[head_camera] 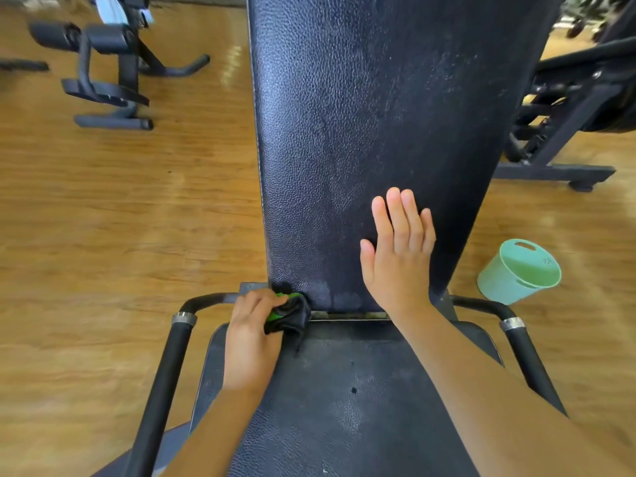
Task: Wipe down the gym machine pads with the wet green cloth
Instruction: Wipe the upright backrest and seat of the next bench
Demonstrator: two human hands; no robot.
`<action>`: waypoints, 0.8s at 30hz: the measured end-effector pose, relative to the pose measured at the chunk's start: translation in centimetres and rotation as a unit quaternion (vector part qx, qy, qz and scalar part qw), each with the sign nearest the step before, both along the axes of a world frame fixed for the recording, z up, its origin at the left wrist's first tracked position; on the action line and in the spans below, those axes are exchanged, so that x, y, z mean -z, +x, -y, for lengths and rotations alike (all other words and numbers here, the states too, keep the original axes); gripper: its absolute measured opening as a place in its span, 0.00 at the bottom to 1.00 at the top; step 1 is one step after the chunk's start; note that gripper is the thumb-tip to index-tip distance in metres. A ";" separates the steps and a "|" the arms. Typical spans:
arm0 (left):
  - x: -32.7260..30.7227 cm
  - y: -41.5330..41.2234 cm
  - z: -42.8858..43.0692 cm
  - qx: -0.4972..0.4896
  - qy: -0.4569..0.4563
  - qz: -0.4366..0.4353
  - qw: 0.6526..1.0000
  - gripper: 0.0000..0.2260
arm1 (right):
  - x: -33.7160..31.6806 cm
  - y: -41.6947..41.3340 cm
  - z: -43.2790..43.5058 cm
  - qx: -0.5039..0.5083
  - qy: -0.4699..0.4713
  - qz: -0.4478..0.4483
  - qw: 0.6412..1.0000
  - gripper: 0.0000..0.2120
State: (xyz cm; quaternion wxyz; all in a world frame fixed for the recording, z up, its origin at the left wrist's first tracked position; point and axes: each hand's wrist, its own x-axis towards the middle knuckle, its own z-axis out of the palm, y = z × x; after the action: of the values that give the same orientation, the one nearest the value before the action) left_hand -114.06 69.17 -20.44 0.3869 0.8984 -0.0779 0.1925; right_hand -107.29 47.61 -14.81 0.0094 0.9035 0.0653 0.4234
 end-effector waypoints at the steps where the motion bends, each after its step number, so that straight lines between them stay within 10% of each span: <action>1: -1.2 0.4 -0.1 -0.010 -0.032 0.017 0.999 0.28 | 0.0 0.0 0.0 -0.001 0.001 0.001 1.000 0.23; 6: -8.2 5.0 -0.1 -0.071 -0.163 0.134 0.975 0.24 | 0.1 0.0 0.0 -0.002 0.003 0.007 1.000 0.23; 24: -0.8 -0.6 0.5 -0.090 -0.059 -0.129 0.986 0.16 | 0.5 0.1 0.0 -0.006 0.003 0.018 1.000 0.23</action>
State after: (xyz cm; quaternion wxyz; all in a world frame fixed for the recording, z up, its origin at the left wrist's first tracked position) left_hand -114.65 68.63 -19.62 0.4268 0.8948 0.0652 0.1132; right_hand -107.15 47.63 -15.33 0.0059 0.8953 0.0691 0.4401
